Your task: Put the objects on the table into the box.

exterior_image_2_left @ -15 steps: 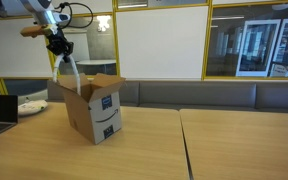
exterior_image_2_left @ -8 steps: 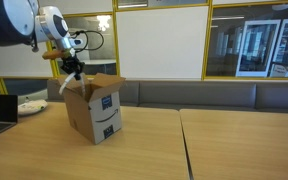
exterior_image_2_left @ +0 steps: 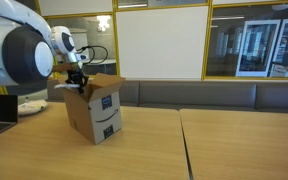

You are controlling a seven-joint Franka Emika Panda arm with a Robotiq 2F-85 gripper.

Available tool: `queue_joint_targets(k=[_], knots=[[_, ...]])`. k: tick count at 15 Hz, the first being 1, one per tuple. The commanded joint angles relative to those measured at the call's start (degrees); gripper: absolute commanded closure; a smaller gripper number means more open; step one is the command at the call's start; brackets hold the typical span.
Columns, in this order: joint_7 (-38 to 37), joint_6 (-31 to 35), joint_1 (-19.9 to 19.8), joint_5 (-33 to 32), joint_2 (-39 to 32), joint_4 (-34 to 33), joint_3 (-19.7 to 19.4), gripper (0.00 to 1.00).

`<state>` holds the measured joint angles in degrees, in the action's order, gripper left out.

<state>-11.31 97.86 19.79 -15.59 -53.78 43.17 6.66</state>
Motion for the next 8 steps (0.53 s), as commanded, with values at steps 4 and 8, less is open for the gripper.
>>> queue_joint_targets(k=[4, 8], knots=[[5.0, -6.8, 1.7, 2.78, -9.39, -12.54, -2.26, 0.89], [5.8, -8.75, 2.05, 3.66, -11.56, -15.5, -3.25, 0.53]])
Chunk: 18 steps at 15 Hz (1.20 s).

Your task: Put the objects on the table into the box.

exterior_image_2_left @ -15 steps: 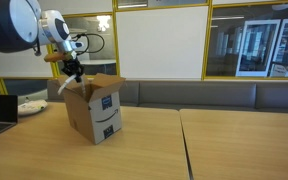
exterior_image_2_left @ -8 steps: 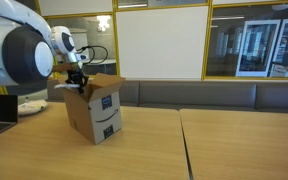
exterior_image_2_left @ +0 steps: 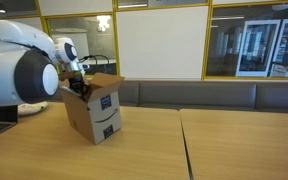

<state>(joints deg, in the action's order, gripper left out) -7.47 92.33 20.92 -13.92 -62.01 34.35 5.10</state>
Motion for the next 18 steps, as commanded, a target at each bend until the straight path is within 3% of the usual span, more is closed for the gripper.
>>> queue_joint_targets(k=[1, 7, 8, 10, 18], knots=[[2.17, -3.9, 1.0, 2.02, -3.6, -7.53, -1.88, 0.46], [2.55, -7.51, 1.77, 2.19, -3.67, -12.68, -3.14, 0.01], [2.5, -8.05, 2.02, 2.13, -3.14, -13.62, -3.38, 0.0], [1.63, -6.21, 2.32, 2.02, 1.7, -9.24, -3.99, 0.0], [1.37, -8.69, 2.12, 0.85, 13.8, -10.59, -7.29, 0.0]])
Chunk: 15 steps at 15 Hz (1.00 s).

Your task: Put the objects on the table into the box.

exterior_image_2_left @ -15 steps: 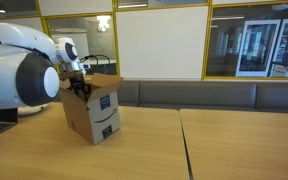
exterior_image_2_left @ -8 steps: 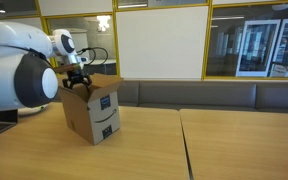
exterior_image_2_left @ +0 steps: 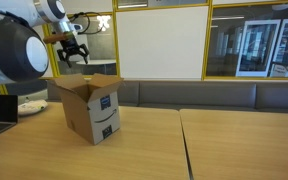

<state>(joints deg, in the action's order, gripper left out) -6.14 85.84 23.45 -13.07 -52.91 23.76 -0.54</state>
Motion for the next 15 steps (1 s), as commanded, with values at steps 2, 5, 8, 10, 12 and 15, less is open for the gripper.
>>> queue_joint_targets(k=[2, 5, 8, 10, 12, 15], knots=[[0.2, -3.65, -1.44, -0.03, 7.98, -0.18, -2.39, 0.0], [0.47, -6.41, -3.65, 0.19, 11.69, -0.05, -3.01, 0.0], [0.42, -8.59, -6.09, 0.7, 14.22, 0.21, -2.85, 0.0], [0.35, -9.94, -7.62, 0.96, 15.23, 0.42, -2.75, 0.0], [0.52, -11.4, -8.99, 1.33, 15.82, 0.69, -2.57, 0.0], [1.05, -13.56, -11.23, 2.82, 15.75, 1.03, -2.0, 0.0]])
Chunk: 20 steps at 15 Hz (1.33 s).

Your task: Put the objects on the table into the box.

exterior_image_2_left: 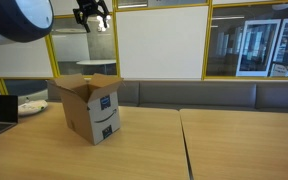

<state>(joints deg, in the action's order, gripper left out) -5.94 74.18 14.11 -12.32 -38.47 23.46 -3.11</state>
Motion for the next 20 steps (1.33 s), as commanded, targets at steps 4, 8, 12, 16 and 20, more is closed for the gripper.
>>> queue_joint_targets(k=[4, 8, 12, 16, 20], knots=[[1.82, -4.83, -4.58, 3.48, 0.58, 2.96, 0.74, 0.0], [4.79, -12.56, -8.45, 8.29, -4.04, -1.37, 2.73, 0.0], [7.25, -11.48, -10.5, 9.98, -3.97, 0.68, 3.31, 0.0], [6.95, -11.94, -10.62, 8.87, -4.58, 0.93, 2.55, 0.0], [6.97, -12.04, -11.14, 9.15, -4.63, 0.93, 2.57, 0.0]])
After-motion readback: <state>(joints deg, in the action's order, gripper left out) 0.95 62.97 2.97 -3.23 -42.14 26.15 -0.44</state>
